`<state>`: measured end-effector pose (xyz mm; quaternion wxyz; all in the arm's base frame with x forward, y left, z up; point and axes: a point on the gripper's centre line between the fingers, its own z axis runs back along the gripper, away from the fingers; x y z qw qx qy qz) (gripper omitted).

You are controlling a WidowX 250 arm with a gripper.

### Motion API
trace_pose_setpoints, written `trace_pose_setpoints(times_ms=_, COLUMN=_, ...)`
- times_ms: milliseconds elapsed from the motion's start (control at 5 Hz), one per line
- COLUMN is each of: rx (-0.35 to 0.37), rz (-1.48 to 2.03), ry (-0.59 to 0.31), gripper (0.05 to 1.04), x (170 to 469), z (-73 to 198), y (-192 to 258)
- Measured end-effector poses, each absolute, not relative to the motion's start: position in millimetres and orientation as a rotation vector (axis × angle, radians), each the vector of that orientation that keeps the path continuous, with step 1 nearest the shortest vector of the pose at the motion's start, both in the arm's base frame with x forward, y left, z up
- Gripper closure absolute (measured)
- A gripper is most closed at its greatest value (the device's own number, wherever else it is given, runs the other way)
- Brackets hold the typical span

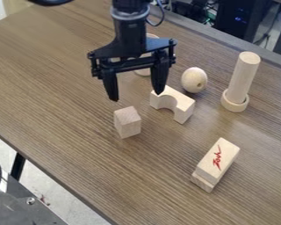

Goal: Move the cube from the left side and put it on top of the other cube in the right side

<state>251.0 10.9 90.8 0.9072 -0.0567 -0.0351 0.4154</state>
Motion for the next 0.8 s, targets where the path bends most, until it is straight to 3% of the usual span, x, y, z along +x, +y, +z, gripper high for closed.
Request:
trace_pose_setpoints(times_ms=400, rx=-0.13, rz=0.788, ry=-0.147, gripper=0.083, x=258.9, z=79.0, y=15.8)
trace_pose_setpoints(times_ms=800, rx=-0.077, rz=0.794, ry=-0.098, gripper=0.083, x=274.6, z=59.4, y=31.3)
